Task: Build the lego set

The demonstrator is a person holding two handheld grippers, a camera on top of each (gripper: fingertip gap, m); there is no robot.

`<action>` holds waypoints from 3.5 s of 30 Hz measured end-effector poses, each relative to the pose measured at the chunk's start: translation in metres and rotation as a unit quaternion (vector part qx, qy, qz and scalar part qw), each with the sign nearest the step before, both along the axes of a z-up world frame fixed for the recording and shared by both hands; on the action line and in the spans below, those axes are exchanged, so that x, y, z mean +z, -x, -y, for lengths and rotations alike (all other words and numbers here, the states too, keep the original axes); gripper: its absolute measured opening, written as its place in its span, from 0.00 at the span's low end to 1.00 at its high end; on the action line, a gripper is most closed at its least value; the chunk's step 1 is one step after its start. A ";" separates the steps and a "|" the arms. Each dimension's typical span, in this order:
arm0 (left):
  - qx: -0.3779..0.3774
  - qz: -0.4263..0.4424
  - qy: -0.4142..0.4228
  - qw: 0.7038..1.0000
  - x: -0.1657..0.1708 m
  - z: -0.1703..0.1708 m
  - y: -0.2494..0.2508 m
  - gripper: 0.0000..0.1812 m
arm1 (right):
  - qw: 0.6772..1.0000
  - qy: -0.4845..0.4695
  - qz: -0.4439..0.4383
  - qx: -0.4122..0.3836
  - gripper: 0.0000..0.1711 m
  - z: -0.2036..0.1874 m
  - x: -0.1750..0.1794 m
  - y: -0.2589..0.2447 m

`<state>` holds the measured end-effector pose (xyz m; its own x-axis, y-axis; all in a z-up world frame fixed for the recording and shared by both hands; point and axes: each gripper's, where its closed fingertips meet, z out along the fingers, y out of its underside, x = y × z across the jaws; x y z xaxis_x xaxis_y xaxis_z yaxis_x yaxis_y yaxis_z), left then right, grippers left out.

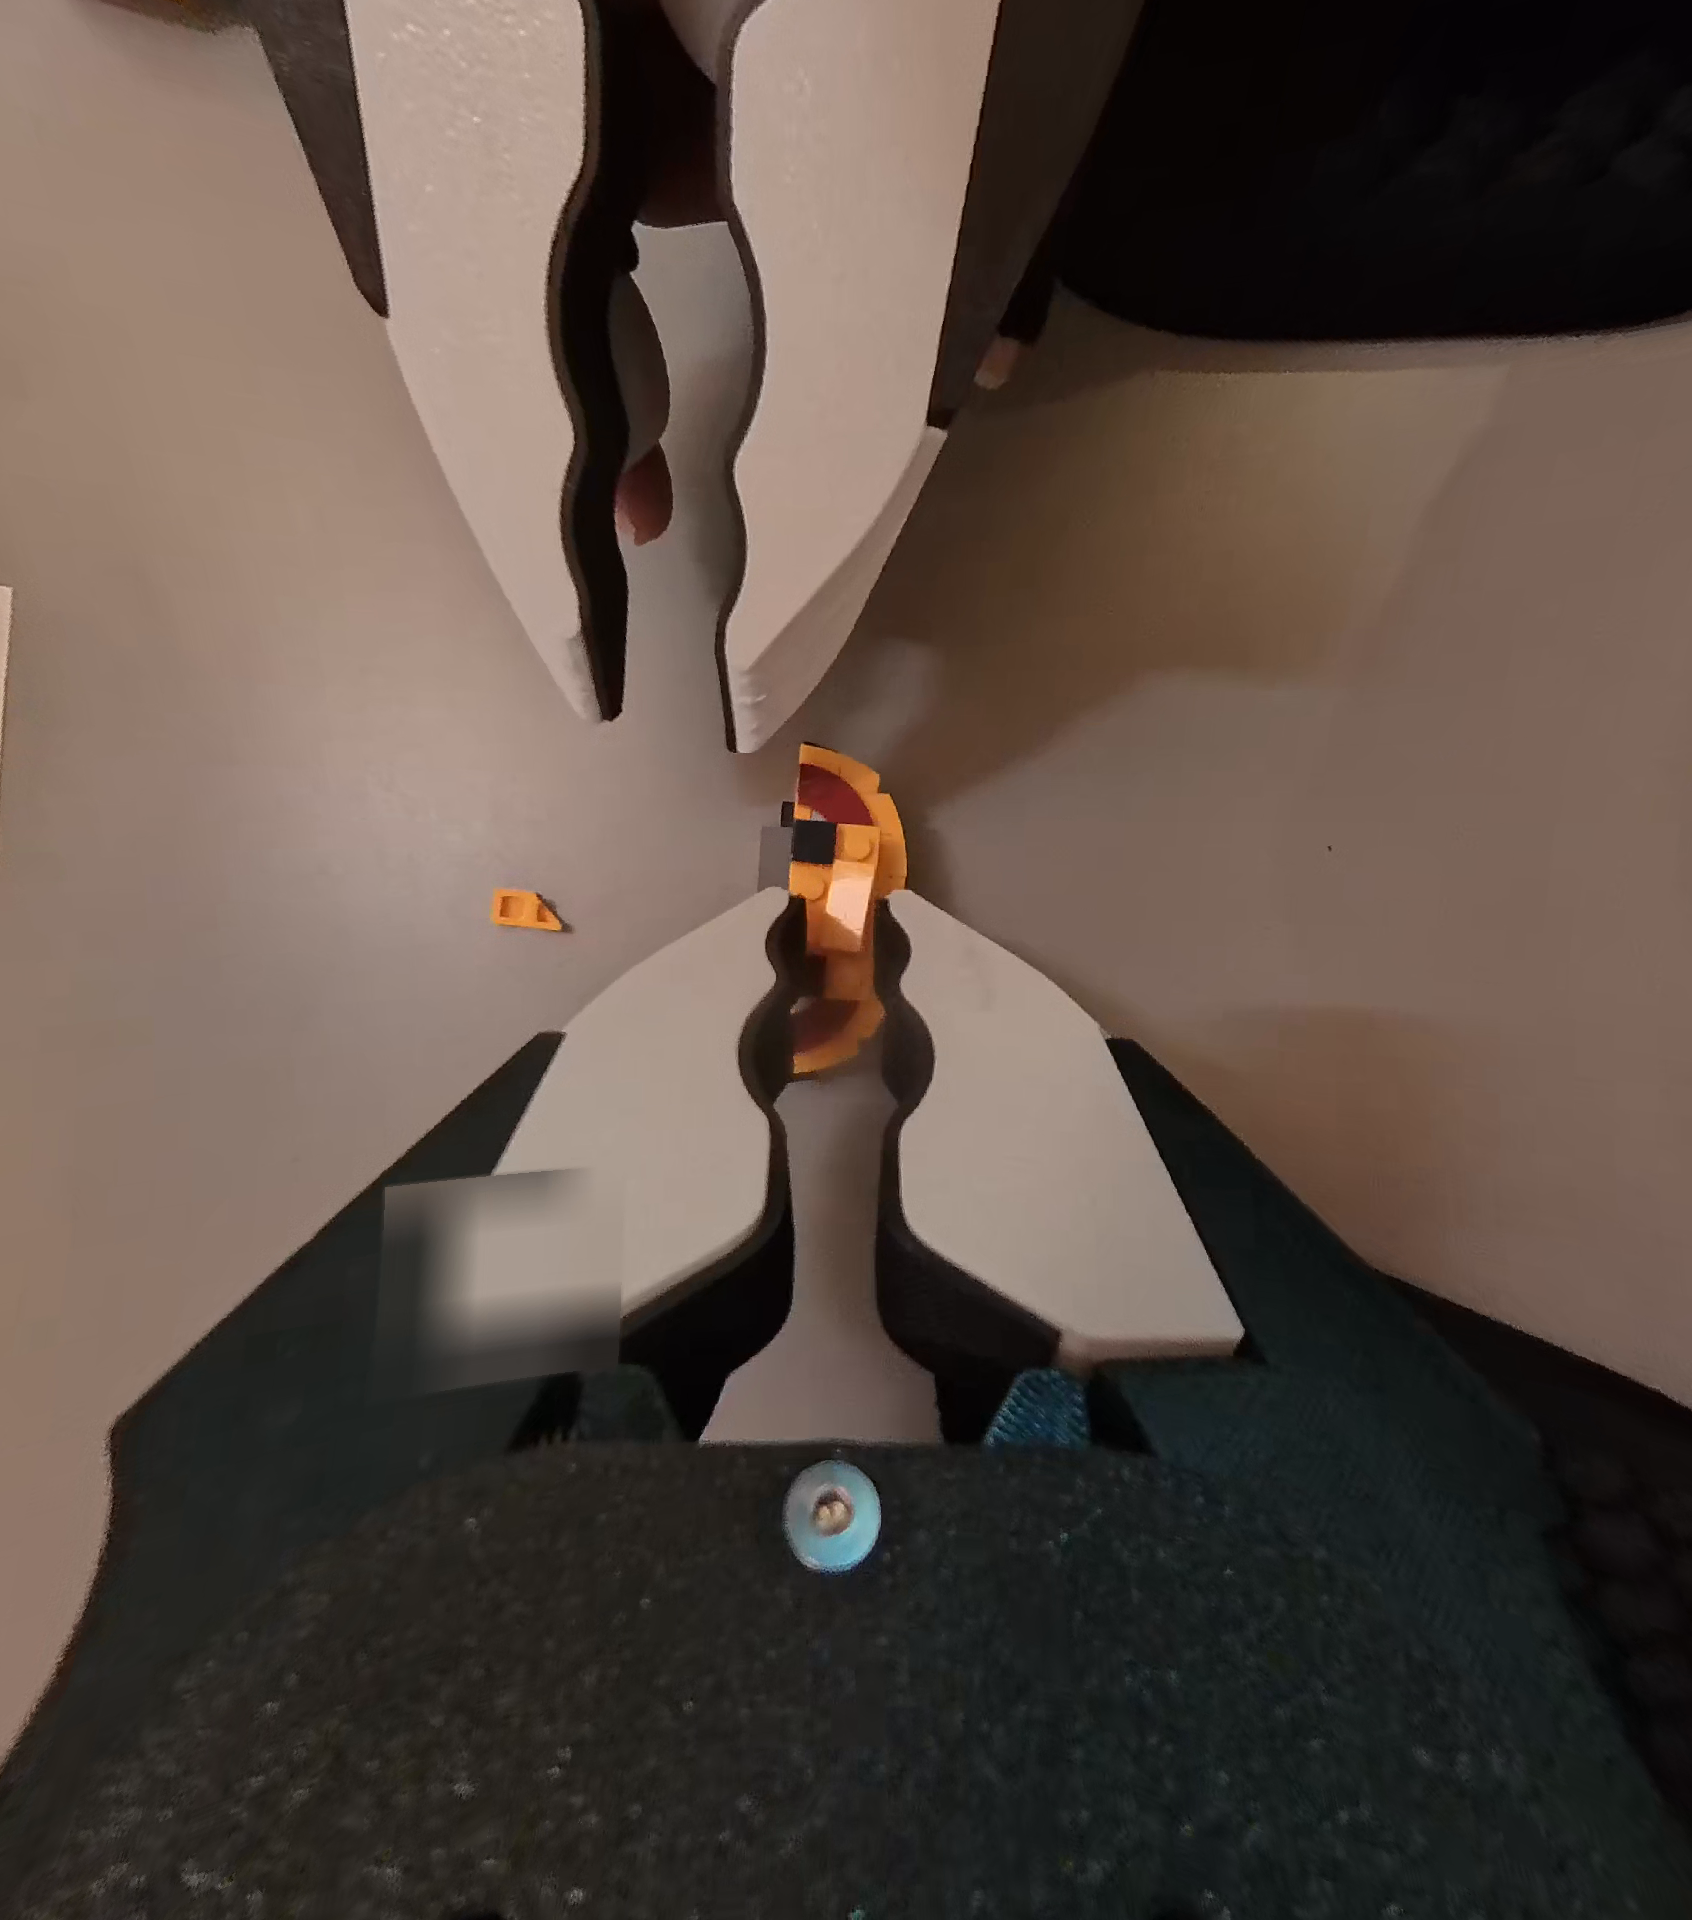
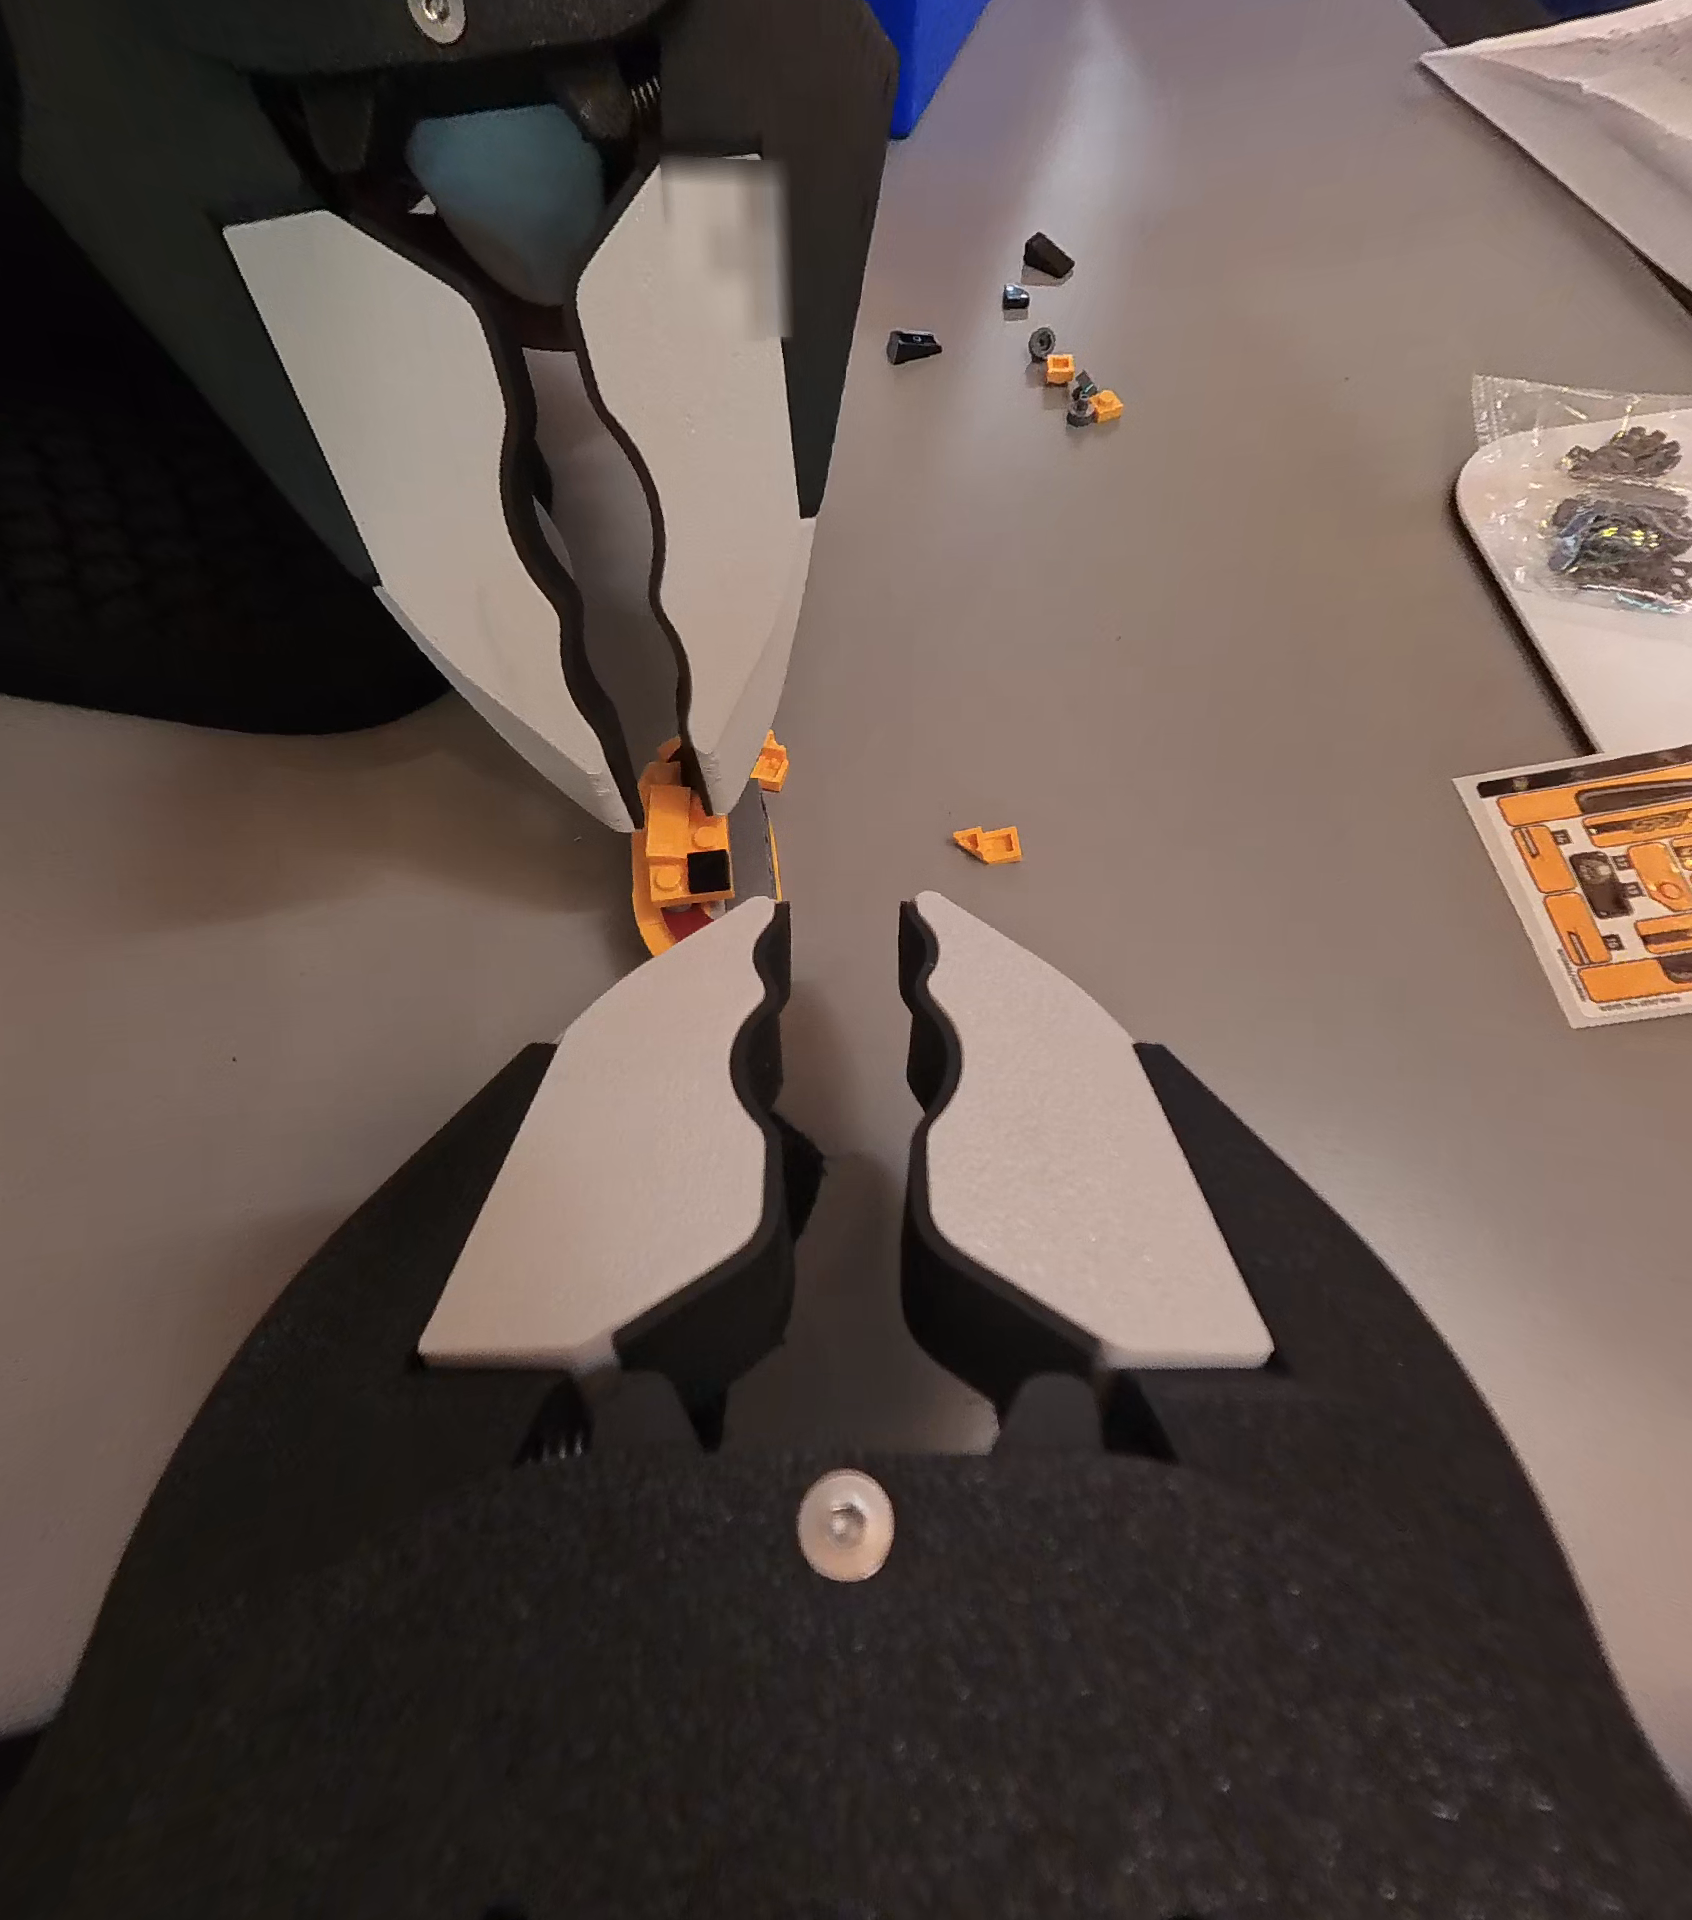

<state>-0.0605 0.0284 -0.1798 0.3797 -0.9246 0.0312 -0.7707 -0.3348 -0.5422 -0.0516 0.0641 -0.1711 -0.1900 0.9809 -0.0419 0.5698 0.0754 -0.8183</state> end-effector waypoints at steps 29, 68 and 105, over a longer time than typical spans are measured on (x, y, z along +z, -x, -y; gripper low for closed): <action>-0.006 -0.002 -0.008 1.000 0.002 0.001 0.000 0.09 | 1.000 0.000 0.001 0.001 0.11 0.001 0.000 0.000; -0.016 0.148 -0.036 0.988 -0.027 0.007 0.010 0.29 | 1.000 0.013 -0.009 0.001 0.11 0.001 0.001 0.001; 0.013 0.160 -0.020 0.987 -0.026 0.000 0.011 0.16 | 0.944 -0.320 0.029 0.081 0.14 0.040 -0.009 0.013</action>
